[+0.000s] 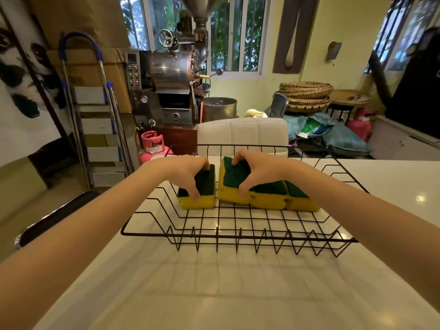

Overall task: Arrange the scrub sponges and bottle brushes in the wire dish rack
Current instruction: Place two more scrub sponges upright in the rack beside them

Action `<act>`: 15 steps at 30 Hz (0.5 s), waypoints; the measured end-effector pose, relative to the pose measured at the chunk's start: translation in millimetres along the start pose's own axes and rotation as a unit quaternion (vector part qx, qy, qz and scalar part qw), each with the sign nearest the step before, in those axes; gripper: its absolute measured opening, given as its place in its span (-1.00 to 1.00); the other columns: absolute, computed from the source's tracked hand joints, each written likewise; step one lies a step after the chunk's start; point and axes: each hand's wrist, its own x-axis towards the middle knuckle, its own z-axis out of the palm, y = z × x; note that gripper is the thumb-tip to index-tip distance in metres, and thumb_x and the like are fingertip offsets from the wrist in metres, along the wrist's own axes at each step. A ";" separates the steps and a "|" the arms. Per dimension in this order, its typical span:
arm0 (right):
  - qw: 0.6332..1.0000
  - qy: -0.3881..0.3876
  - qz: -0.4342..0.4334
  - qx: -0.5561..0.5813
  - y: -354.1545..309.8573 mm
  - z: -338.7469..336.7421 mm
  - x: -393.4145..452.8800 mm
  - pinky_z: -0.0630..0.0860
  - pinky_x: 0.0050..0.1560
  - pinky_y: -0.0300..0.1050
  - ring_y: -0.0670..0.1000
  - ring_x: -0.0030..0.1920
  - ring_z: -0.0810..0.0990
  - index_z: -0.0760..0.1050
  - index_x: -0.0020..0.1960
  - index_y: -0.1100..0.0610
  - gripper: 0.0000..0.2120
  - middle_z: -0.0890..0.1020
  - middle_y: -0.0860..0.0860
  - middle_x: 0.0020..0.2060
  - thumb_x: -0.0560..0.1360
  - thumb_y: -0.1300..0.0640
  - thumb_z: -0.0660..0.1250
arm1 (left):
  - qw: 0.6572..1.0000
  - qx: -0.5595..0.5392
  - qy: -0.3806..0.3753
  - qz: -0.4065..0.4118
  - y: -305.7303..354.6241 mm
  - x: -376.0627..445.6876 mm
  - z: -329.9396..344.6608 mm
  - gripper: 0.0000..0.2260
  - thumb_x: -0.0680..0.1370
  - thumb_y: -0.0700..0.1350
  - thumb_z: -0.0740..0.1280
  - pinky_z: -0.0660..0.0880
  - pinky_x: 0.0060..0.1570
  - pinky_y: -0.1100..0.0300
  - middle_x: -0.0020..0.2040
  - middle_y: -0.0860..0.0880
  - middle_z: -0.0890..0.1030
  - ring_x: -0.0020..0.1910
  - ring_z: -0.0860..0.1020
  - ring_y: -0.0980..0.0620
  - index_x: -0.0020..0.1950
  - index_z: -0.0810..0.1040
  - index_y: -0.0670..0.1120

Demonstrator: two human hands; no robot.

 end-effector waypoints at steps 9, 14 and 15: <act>0.998 -0.007 -0.002 -0.056 -5.2 15.5 2.4 0.45 0.00 -0.10 0.07 0.08 0.43 0.18 0.32 0.11 -0.26 0.43 0.11 0.19 0.28 -0.04 0.47 | 0.999 -0.024 0.028 0.029 -6.4 1.2 1.9 -0.37 0.29 -0.07 0.49 0.43 -0.04 0.14 0.21 -0.08 0.41 0.05 0.40 0.00 0.27 0.26 0.01; 0.992 -0.018 -0.003 -0.124 -11.7 15.1 -2.0 0.41 0.17 -0.02 0.13 0.23 0.35 0.16 0.37 0.14 -0.23 0.38 0.13 0.26 0.31 -0.08 0.43 | 0.999 0.007 0.020 0.027 1.2 0.2 4.3 -0.41 0.34 -0.06 0.45 0.40 0.00 0.13 0.20 -0.08 0.44 0.04 0.39 0.00 0.29 0.28 -0.01; 0.991 -0.015 -0.006 -0.134 -14.1 13.4 -4.5 0.41 0.20 0.01 0.14 0.25 0.35 0.17 0.37 0.15 -0.23 0.38 0.13 0.27 0.31 -0.07 0.44 | 0.999 0.019 0.014 0.024 4.2 -1.0 3.7 -0.42 0.35 -0.05 0.44 0.41 0.02 0.11 0.20 -0.08 0.45 0.05 0.40 -0.02 0.29 0.28 -0.03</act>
